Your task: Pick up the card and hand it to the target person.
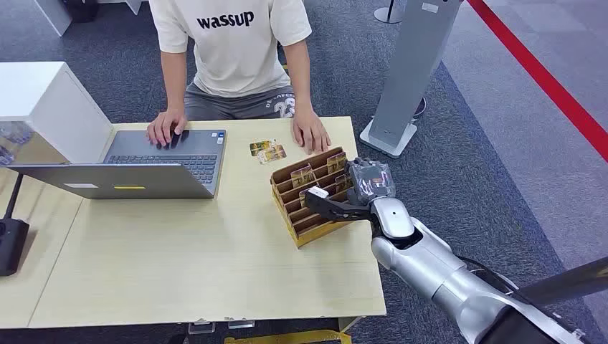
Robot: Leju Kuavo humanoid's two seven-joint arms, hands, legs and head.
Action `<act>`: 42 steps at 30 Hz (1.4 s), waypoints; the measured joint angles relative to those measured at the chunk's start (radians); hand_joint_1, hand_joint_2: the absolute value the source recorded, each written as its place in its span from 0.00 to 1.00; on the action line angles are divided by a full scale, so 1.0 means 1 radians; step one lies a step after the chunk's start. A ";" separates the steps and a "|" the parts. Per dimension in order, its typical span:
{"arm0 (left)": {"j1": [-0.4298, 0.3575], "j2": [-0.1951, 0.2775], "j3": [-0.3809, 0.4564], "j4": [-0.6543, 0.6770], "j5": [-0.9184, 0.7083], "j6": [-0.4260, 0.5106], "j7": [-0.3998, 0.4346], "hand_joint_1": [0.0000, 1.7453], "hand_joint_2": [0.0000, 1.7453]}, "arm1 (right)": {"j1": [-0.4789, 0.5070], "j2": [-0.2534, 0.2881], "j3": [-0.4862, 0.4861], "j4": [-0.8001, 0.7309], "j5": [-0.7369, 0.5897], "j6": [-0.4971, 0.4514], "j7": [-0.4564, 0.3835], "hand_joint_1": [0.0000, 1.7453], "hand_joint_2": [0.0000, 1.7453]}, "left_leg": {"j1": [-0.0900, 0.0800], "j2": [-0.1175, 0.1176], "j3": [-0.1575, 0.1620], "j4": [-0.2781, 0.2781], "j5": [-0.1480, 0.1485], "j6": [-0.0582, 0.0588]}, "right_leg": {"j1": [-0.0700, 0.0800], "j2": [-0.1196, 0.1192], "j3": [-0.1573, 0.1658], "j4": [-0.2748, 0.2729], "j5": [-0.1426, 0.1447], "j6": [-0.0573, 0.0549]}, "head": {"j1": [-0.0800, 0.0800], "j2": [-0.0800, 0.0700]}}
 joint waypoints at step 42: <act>-0.001 0.006 -0.022 0.000 -0.007 -0.028 -0.021 0.00 1.00 | -0.027 0.009 0.023 0.034 -0.022 -0.054 0.033 0.80 1.00 | 0.000 0.000 0.000 0.000 0.000 0.000 | 0.000 0.000 0.000 0.000 0.000 0.000 | 0.000 0.000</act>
